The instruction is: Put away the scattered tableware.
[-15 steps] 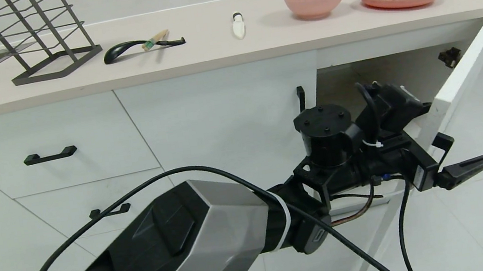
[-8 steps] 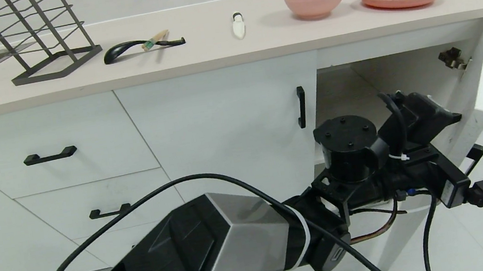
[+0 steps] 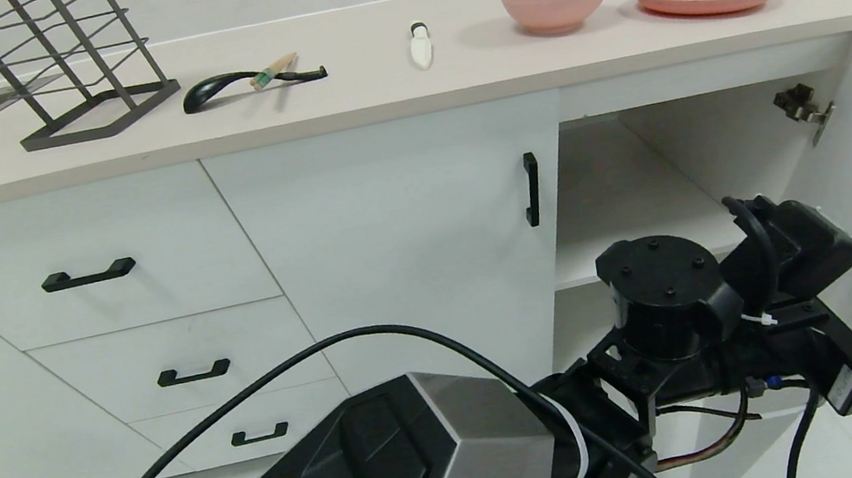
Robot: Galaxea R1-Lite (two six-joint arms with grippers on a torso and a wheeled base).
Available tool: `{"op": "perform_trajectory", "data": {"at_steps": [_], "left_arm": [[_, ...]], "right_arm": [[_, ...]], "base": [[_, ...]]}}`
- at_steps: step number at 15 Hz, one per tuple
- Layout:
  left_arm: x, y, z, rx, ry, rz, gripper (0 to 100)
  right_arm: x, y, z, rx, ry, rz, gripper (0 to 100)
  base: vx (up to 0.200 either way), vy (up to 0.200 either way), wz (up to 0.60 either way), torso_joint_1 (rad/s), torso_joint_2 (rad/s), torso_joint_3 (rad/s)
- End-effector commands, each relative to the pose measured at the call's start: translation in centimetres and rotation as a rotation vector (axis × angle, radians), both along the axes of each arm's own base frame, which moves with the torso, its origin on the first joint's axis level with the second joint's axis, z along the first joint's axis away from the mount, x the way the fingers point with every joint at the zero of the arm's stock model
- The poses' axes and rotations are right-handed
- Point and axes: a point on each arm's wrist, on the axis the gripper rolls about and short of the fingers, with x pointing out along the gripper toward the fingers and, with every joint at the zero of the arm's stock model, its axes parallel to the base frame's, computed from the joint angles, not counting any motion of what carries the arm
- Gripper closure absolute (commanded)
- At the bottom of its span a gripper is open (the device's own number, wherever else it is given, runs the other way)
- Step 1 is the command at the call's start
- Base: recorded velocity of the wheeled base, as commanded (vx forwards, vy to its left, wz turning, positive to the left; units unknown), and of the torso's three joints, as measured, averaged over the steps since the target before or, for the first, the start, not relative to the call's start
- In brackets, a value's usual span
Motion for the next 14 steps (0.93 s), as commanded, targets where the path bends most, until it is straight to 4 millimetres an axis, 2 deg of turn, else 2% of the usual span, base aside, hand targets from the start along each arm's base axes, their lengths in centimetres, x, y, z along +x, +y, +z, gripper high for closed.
{"op": "perform_trajectory", "data": {"at_steps": [1, 4, 7, 11, 14], "left_arm": [[-0.2, -0.4, -0.7, 0.010, 0.006, -0.008, 0], [-0.4, -0.4, -0.7, 0.009, 0.007, -0.005, 0], [-1.5, -1.1, -0.5, -0.002, 0.034, -0.016, 0], [-2.5, -1.9, -1.6, 0.010, 0.042, -0.036, 0], [-4.2, -3.2, -3.1, 0.025, 0.070, -0.036, 0]], "right_arm": [[-1.1, 0.2, 0.2, -0.013, -0.056, 0.002, 0], [-1.3, 0.3, 0.2, -0.016, -0.068, 0.000, 0], [-1.4, 0.3, 0.3, -0.018, -0.075, 0.002, 0], [-1.5, 0.3, 0.3, -0.019, -0.081, -0.001, 0], [-1.6, 0.4, 0.3, -0.018, -0.085, -0.002, 0]], "base": [[0.000, 0.000, 0.00, 0.000, 0.00, 0.000], [0.000, 0.000, 0.00, 0.000, 0.00, 0.000], [0.000, 0.000, 0.00, 0.000, 0.00, 0.000], [0.000, 0.000, 0.00, 0.000, 0.00, 0.000], [0.000, 0.000, 0.00, 0.000, 0.00, 0.000]]}}
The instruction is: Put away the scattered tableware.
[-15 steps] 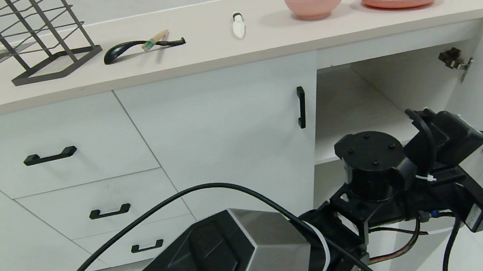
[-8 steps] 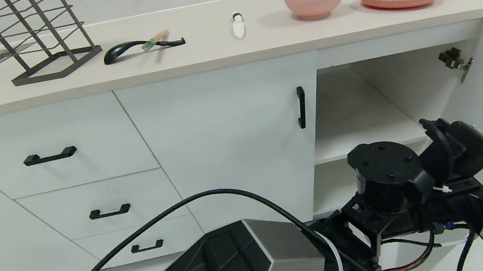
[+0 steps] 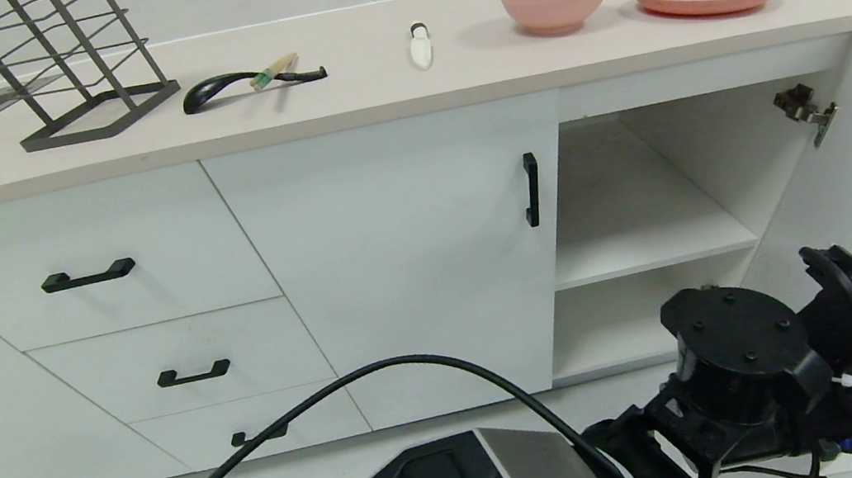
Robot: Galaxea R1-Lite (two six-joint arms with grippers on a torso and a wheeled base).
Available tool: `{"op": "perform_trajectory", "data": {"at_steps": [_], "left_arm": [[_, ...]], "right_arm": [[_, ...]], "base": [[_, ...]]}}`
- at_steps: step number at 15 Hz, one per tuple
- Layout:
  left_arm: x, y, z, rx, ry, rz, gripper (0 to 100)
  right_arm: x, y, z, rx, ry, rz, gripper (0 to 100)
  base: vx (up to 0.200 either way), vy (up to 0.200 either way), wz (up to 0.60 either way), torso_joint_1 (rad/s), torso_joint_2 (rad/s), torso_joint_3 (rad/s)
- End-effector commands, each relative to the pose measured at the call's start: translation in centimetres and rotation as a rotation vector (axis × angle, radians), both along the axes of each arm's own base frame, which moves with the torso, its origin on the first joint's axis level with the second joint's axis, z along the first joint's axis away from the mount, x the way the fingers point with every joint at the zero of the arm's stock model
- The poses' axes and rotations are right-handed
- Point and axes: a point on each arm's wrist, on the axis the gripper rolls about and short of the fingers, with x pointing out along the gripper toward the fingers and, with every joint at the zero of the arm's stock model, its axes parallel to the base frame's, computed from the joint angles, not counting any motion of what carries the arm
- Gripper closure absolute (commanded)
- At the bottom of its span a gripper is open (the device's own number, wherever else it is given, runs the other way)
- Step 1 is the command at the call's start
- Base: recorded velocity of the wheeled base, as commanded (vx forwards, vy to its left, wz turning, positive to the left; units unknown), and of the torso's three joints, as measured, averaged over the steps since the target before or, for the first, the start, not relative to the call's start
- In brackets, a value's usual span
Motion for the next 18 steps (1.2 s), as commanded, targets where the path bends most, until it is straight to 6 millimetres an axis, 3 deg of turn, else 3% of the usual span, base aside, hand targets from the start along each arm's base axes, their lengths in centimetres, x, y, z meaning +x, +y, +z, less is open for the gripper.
{"op": "perform_trajectory", "data": {"at_steps": [1, 4, 7, 9, 11, 14, 18], "left_arm": [[-1.2, -1.4, -1.5, 0.001, 0.030, -0.005, 0], [-2.8, -3.7, -2.8, -0.044, 0.087, 0.013, 0], [-5.4, -4.7, -3.3, -0.073, 0.080, -0.040, 0], [-5.5, -4.7, -3.0, -0.082, 0.077, -0.042, 0], [-4.4, -4.1, -2.4, -0.118, 0.066, -0.021, 0], [-2.5, 0.3, -1.2, -0.141, 0.055, 0.005, 0], [0.4, 8.7, 2.2, -0.147, 0.035, 0.107, 0]], "right_arm": [[0.0, 0.0, 0.0, 0.000, 0.001, 0.000, 0], [-0.3, 0.1, 0.0, -0.003, -0.014, 0.000, 0], [-0.7, 0.1, 0.1, -0.005, -0.037, -0.005, 0], [-0.9, 0.2, 0.1, -0.005, -0.050, -0.008, 0], [-1.1, 0.2, 0.1, -0.007, -0.061, -0.010, 0], [-1.2, 0.3, 0.2, -0.002, -0.069, -0.015, 0], [-1.4, 0.3, 0.1, -0.002, -0.072, -0.015, 0]], "base": [[0.000, 0.000, 0.00, 0.000, 0.00, 0.000], [0.000, 0.000, 0.00, 0.000, 0.00, 0.000], [0.000, 0.000, 0.00, 0.000, 0.00, 0.000], [0.000, 0.000, 0.00, 0.000, 0.00, 0.000], [0.000, 0.000, 0.00, 0.000, 0.00, 0.000], [0.000, 0.000, 0.00, 0.000, 0.00, 0.000], [0.000, 0.000, 0.00, 0.000, 0.00, 0.000]]}}
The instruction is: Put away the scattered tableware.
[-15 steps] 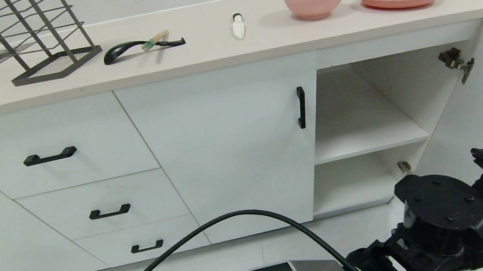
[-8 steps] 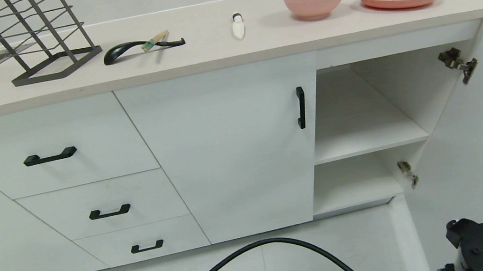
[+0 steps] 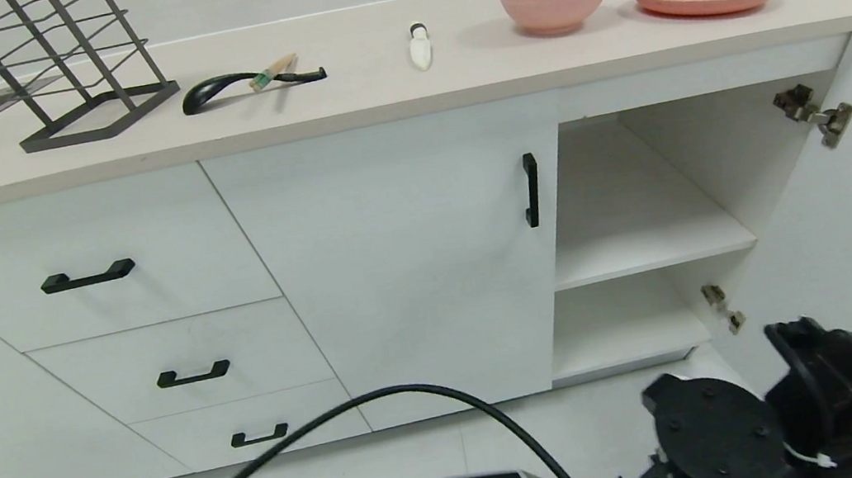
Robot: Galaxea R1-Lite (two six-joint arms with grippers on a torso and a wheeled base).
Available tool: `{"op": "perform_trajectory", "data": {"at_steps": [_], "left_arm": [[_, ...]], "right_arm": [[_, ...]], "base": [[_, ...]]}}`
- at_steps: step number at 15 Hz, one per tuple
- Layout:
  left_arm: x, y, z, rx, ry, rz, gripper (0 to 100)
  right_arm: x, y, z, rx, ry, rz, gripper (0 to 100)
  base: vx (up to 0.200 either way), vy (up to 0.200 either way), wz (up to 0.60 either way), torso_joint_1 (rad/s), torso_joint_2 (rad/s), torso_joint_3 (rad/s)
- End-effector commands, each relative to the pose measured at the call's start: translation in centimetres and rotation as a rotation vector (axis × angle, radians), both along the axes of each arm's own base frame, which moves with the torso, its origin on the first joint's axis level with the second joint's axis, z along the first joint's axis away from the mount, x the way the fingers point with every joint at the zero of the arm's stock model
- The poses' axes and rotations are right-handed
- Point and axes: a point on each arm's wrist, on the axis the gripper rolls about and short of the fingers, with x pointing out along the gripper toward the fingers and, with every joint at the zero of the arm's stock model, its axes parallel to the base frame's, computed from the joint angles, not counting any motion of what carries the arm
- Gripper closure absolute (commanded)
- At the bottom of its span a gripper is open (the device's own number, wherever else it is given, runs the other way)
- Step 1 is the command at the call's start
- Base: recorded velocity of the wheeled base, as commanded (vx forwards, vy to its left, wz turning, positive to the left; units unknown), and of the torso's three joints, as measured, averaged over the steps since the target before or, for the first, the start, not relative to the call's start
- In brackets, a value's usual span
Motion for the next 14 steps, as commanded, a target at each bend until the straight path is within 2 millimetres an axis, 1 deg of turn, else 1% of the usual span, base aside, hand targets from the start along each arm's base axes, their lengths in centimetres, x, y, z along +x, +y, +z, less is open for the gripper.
{"op": "perform_trajectory", "data": {"at_steps": [1, 2, 3, 5, 6, 8, 9, 10, 11, 12, 14], "left_arm": [[2.5, 8.9, 6.1, -0.075, -0.043, 0.120, 0], [2.3, 12.4, 6.3, -0.037, -0.034, 0.148, 0], [1.9, 15.5, 6.9, -0.001, -0.030, 0.176, 0], [0.5, 21.2, 8.1, 0.041, -0.047, 0.228, 0], [0.1, 23.6, 8.8, 0.041, -0.077, 0.274, 0], [-0.2, 28.5, 10.3, 0.030, -0.162, 0.411, 0], [-1.1, 31.1, 10.8, 0.026, -0.191, 0.465, 0], [-2.4, 33.2, 11.0, 0.021, -0.204, 0.499, 0], [-4.4, 35.1, 11.1, 0.010, -0.214, 0.522, 0], [-6.9, 36.7, 11.0, -0.008, -0.231, 0.532, 0], [-10.9, 39.4, 10.9, -0.073, -0.289, 0.559, 0]], "right_arm": [[0.0, 0.0, -0.1, 0.001, 0.005, 0.002, 0], [-0.1, 0.0, -0.3, 0.005, 0.023, 0.002, 0], [-0.2, 0.0, -0.4, 0.008, 0.030, -0.001, 0], [-0.6, 0.1, -0.9, 0.021, 0.051, -0.010, 0], [-0.9, 0.2, -1.3, 0.033, 0.074, -0.019, 0], [-1.8, 0.4, -2.9, 0.063, 0.159, -0.034, 0], [-2.7, 0.5, -4.0, 0.068, 0.187, -0.033, 0], [-3.4, 0.7, -4.9, 0.070, 0.203, -0.031, 0], [-4.2, 0.8, -6.0, 0.070, 0.221, -0.015, 0], [-4.4, 0.8, -6.7, 0.061, 0.246, 0.001, 0], [-4.4, 0.4, -6.8, 0.041, 0.260, 0.098, 0]], "base": [[0.000, 0.000, 0.00, 0.000, 0.00, 0.000], [0.000, 0.000, 0.00, 0.000, 0.00, 0.000], [0.000, 0.000, 0.00, 0.000, 0.00, 0.000], [0.000, 0.000, 0.00, 0.000, 0.00, 0.000], [0.000, 0.000, 0.00, 0.000, 0.00, 0.000], [0.000, 0.000, 0.00, 0.000, 0.00, 0.000], [0.000, 0.000, 0.00, 0.000, 0.00, 0.000], [0.000, 0.000, 0.00, 0.000, 0.00, 0.000], [0.000, 0.000, 0.00, 0.000, 0.00, 0.000], [0.000, 0.000, 0.00, 0.000, 0.00, 0.000], [0.000, 0.000, 0.00, 0.000, 0.00, 0.000]]}}
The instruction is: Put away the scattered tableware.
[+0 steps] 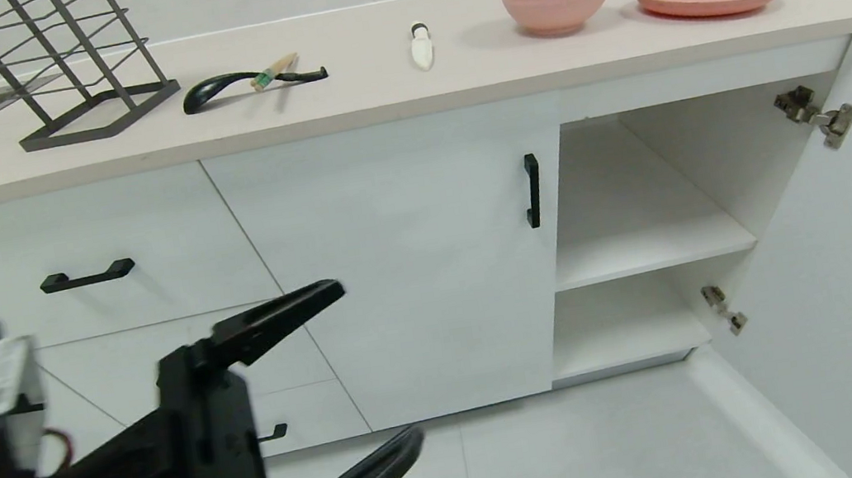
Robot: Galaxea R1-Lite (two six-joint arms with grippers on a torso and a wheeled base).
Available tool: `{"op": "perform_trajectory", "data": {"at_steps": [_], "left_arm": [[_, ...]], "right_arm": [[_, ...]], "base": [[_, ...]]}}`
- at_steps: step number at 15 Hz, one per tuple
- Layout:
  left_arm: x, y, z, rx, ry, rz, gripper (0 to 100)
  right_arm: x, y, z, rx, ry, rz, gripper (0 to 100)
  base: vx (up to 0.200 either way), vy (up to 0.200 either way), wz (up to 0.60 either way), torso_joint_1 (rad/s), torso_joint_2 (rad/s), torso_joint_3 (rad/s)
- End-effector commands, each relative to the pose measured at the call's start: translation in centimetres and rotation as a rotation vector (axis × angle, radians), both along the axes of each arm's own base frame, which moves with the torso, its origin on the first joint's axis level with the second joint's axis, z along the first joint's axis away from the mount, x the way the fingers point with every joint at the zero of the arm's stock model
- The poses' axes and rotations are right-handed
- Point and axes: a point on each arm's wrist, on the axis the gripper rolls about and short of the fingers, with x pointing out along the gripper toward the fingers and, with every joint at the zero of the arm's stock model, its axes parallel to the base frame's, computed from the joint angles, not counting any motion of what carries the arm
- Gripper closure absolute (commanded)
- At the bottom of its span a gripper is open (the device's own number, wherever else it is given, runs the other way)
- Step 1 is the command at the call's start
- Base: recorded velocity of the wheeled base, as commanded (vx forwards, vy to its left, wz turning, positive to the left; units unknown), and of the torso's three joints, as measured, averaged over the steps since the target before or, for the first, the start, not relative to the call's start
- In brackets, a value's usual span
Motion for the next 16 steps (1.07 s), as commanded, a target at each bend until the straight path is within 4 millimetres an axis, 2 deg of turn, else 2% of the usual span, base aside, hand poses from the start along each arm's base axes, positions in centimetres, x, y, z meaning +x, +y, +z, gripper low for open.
{"op": "perform_trajectory", "data": {"at_steps": [1, 3, 5, 7, 9, 10, 11, 12, 13, 16], "left_arm": [[-7.2, 5.6, 0.5, -0.088, -0.139, 0.091, 0], [-11.1, 8.5, -0.1, -0.145, -0.120, 0.228, 0], [-14.5, 9.9, -1.7, -0.141, -0.085, 0.318, 0], [-17.8, 10.6, -3.5, -0.127, -0.019, 0.366, 0], [-17.7, 10.6, -3.4, -0.120, 0.006, 0.405, 0], [-17.5, 10.5, -3.6, -0.139, 0.023, 0.478, 0], [-17.1, 10.4, -4.4, -0.137, 0.070, 0.525, 0], [-16.2, 10.3, -6.7, -0.121, 0.160, 0.595, 0], [-15.8, 10.3, -7.9, -0.107, 0.218, 0.650, 0], [-15.7, 10.4, -8.8, -0.064, 0.246, 0.836, 0]], "right_arm": [[-0.9, -0.3, -0.6, -0.008, -0.039, 0.102, 0], [-1.6, -0.5, -2.0, 0.046, 0.003, 0.062, 0], [-1.3, -0.7, -2.4, 0.099, 0.058, -0.049, 0], [-0.8, -1.0, -3.4, 0.213, 0.214, -0.210, 0], [-0.5, -1.3, -4.9, 0.260, 0.366, -0.345, 0], [-0.5, -1.4, -4.8, 0.303, 0.372, -0.399, 0], [-0.4, -1.5, -4.9, 0.331, 0.381, -0.443, 0], [-0.4, -1.7, -4.9, 0.401, 0.402, -0.504, 0], [-0.4, -1.8, -4.9, 0.440, 0.411, -0.527, 0], [-0.4, -1.8, -4.9, 0.459, 0.406, -0.562, 0]], "base": [[0.000, 0.000, 0.00, 0.000, 0.00, 0.000], [0.000, 0.000, 0.00, 0.000, 0.00, 0.000], [0.000, 0.000, 0.00, 0.000, 0.00, 0.000], [0.000, 0.000, 0.00, 0.000, 0.00, 0.000], [0.000, 0.000, 0.00, 0.000, 0.00, 0.000], [0.000, 0.000, 0.00, 0.000, 0.00, 0.000], [0.000, 0.000, 0.00, 0.000, 0.00, 0.000], [0.000, 0.000, 0.00, 0.000, 0.00, 0.000], [0.000, 0.000, 0.00, 0.000, 0.00, 0.000], [0.000, 0.000, 0.00, 0.000, 0.00, 0.000]]}}
